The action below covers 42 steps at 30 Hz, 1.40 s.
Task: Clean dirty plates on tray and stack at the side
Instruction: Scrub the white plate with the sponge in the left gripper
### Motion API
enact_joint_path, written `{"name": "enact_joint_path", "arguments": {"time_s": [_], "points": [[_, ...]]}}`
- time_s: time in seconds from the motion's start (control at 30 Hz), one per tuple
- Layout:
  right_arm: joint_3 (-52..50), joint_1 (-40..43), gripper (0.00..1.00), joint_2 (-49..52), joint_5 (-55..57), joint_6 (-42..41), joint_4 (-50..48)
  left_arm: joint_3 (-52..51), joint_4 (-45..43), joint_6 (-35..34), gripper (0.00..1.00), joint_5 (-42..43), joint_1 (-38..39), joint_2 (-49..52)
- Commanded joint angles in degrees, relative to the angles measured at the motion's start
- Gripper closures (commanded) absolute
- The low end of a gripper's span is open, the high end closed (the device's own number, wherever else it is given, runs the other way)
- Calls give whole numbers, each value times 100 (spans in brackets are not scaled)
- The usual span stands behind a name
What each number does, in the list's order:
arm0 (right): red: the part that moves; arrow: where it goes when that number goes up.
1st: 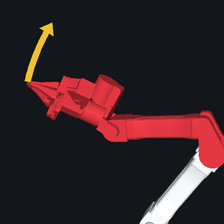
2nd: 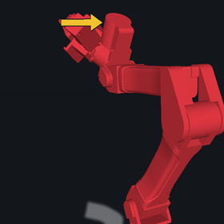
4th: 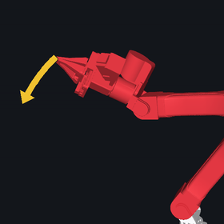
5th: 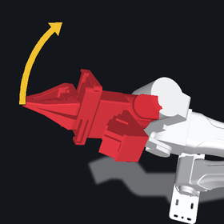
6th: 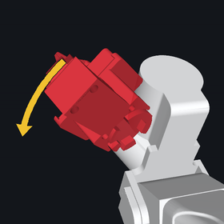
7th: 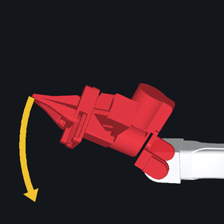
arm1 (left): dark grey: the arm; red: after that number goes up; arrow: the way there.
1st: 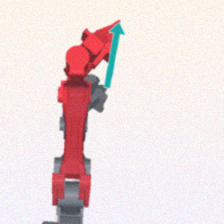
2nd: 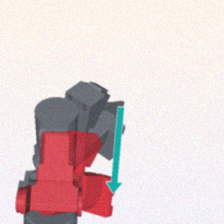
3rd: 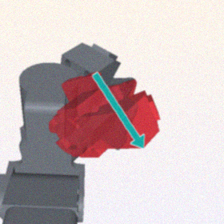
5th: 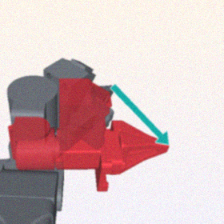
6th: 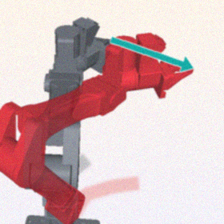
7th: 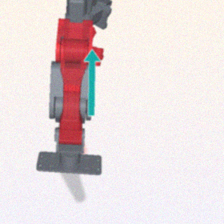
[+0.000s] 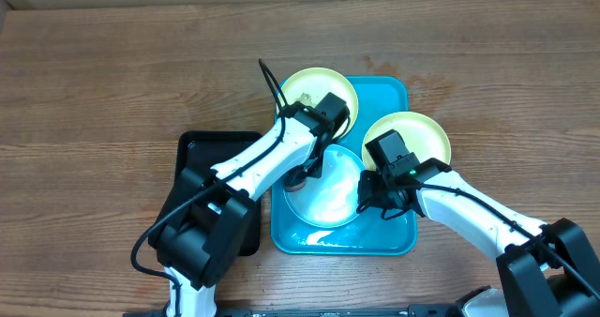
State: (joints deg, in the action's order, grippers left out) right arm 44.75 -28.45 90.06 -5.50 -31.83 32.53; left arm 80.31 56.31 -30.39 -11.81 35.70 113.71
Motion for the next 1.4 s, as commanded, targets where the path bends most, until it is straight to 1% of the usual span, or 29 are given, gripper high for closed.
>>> {"name": "enact_joint_path", "arguments": {"time_s": [0.0, 0.07, 0.13, 0.23, 0.3, 0.37, 0.43, 0.67, 0.77, 0.9, 1.1, 1.13, 1.2, 1.37], "points": [[-87, 81, 96, 17, 374, 35, 79, 46, -466, 188, 96, 1390, -118, 87], [-87, 81, 96, 17, 374, 35, 79, -33, -896, 140, 96, 2258, -114, 186], [-87, 81, 96, 17, 374, 35, 76, -74, -1231, -48, 96, 2881, -92, 369], [-87, 81, 96, 17, 374, 37, 79, -74, -1436, -138, 96, 3932, -74, 713], [-87, 81, 96, 17, 374, 57, 79, -74, -1427, -133, 96, 4461, -74, 866], [-87, 81, 96, 17, 374, 57, 79, -74, -1309, -133, 96, 4710, -74, 942], [-87, 81, 96, 17, 374, 57, 76, -74, -1154, -129, 96, 4745, -87, 938], [-87, 81, 96, 17, 374, 55, 74, -72, -479, 372, 96, 4889, -90, 883], [-87, 81, 96, 17, 374, 55, 74, -70, -70, 446, 96, 4472, -116, 879], [-87, 81, 96, 17, 374, 55, 76, -68, 483, 378, 96, 3475, -260, 868], [-87, 81, 96, 17, 374, 52, 76, -68, 1051, -496, 96, 962, -551, 734], [-87, 81, 96, 17, 374, 55, 79, -68, 1106, -619, 96, 660, -581, 688], [-87, 81, 96, 17, 374, 55, 92, -68, 1143, -710, 96, 356, -632, 549], [-87, 81, 96, 17, 374, 55, 101, -68, 1021, -890, 96, 254, -704, -87]]}}
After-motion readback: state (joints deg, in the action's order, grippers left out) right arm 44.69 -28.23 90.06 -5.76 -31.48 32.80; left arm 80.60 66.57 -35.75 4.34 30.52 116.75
